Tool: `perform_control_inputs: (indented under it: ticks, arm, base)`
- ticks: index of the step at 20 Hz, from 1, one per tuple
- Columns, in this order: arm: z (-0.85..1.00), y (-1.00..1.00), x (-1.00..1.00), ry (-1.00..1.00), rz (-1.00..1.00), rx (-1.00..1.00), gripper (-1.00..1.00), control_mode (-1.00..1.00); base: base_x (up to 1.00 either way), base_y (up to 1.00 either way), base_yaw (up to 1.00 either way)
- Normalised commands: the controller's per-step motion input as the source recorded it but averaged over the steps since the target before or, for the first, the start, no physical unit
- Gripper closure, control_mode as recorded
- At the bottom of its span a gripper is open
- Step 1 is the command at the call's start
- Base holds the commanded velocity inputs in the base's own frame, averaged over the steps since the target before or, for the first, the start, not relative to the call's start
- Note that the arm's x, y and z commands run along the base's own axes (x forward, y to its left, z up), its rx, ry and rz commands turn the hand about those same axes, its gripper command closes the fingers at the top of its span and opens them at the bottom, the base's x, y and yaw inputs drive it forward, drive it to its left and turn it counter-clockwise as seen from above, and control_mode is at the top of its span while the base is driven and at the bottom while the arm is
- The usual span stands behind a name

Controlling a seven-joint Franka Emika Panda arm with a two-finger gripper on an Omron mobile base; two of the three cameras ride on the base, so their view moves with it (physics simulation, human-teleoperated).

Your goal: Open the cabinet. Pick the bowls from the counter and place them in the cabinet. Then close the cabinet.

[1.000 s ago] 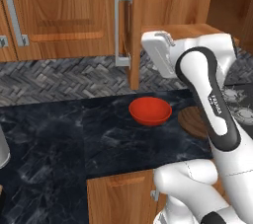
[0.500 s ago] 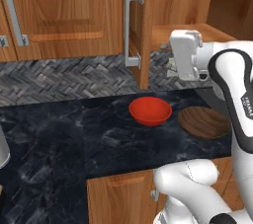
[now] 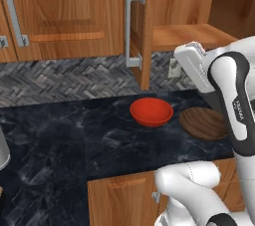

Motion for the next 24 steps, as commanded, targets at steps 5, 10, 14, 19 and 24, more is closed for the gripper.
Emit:
perform_control_inputs:
  ticks: [5,10,14,19,24]
  arm:
    - [-0.52,-0.44,0.23,0.04,0.0,-0.3,-1.0,-1.0]
    - [-0.58,-0.14,0.14,0.0,0.01,-0.05,-1.0,-1.0]
    - [-0.6,-0.04,0.15,0.0,0.0,-0.04,-1.0,-1.0]
    - [-0.35,0.0,0.15,0.03,-0.06,0.0,-1.0,-1.0]
    - [-0.27,0.0,0.24,0.12,-0.21,0.0,-1.0,-1.0]
  base:
    - [0.0,0.0,0.0]
    - [0.0,0.0,0.0]
    - [0.0,0.0,0.0]
    - [0.0,0.0,0.0]
    - [0.0,0.0,0.0]
